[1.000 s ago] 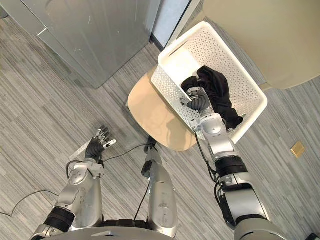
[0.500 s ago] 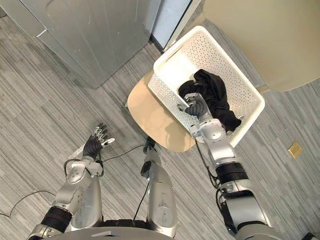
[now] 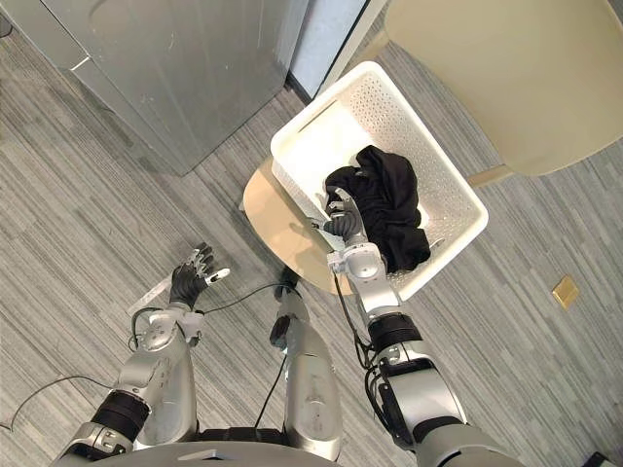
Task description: Pick up the laundry basket with both hands and put the clothes into the washing machine.
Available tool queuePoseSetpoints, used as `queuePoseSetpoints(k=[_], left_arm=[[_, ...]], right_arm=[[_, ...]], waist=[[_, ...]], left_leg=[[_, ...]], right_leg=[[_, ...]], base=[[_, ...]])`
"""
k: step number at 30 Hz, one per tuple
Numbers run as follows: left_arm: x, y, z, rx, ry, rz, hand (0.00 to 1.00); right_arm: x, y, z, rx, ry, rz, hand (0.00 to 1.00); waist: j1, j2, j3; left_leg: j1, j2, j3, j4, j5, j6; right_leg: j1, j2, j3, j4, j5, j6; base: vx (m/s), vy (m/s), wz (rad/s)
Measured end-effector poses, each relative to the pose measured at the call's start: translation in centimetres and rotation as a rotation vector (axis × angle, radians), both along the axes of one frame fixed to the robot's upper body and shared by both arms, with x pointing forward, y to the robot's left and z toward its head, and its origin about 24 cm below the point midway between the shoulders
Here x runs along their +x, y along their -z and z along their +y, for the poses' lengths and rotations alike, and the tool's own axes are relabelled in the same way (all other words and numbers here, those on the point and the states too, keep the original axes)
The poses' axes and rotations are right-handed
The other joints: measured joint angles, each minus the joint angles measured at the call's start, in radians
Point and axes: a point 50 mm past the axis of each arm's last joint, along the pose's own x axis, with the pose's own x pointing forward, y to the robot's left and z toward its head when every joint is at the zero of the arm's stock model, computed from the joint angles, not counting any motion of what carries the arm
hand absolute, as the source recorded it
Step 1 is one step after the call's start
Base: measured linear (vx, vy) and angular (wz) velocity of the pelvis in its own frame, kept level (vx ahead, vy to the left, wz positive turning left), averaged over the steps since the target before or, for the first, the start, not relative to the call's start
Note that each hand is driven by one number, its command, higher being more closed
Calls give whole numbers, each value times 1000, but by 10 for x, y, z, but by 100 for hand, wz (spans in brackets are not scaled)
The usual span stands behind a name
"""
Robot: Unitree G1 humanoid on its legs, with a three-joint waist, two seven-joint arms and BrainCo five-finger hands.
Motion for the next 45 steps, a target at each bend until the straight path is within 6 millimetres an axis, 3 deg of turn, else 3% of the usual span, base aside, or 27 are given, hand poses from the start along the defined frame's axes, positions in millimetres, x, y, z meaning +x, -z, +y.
queuePoseSetpoints(k=[13,17,22,27,32,34,38,41,43,45], left_arm=[[3,-8,0,-1,-2,-32,0],[3,-18,4,4,29,-84,0],[-4,-10,11,32,72,-62,0],[-7,-8,13,35,99,-56,0],[-12,-4,13,41,112,-42,0],[-14,-3,11,37,119,-38,0],[-15,-4,8,1,118,-42,0],[-16,-3,10,-21,103,-34,0],[-16,-4,6,-27,115,-36,0],[-16,-4,-1,-44,139,-31,0]], right_arm=[[-8,-14,-20,-35,15,-33,0],[-19,-39,-37,-101,-50,-108,0],[-30,-77,-38,-118,-203,-232,0],[-33,-84,-37,-109,-239,-257,0],[-34,-87,-43,-128,-231,-265,0],[-30,-85,-47,-143,-211,-250,0],[-3,-62,-84,-192,-21,-68,0],[8,-56,-94,-243,32,16,0],[17,-60,-102,-296,73,54,0],[20,-67,-113,-347,115,72,0]], waist=[[17,0,0],[12,0,0],[5,-5,-76],[3,-8,-119],[3,-7,-124],[5,-7,-124],[13,-6,-124],[14,-2,-122],[15,7,-116],[19,35,-97]], left_leg=[[31,-10,4,-44,19,-2],[66,-11,8,-39,15,2],[84,-11,31,-37,-9,8],[97,-12,32,-36,-18,13],[95,-13,32,-32,-28,17],[83,-12,29,-19,-29,16],[42,-13,23,18,-29,14],[15,-12,7,44,-39,13],[-24,-13,-1,71,-49,23],[-50,-17,-16,85,-48,26]], right_leg=[[5,-1,5,-7,4,5],[39,0,10,-7,6,3],[47,0,29,-8,-2,13],[62,-1,28,-8,-4,15],[65,-2,28,-8,-11,22],[57,-3,27,-3,-12,23],[30,-6,25,6,-1,11],[22,-5,18,9,2,9],[3,-8,11,8,0,15],[-2,-11,-4,4,1,16]], base=[[14,8,0],[66,37,-3],[52,52,-9],[52,42,1],[25,44,1],[14,31,0],[-11,39,2],[-37,35,5],[-71,43,9],[-84,52,21]])
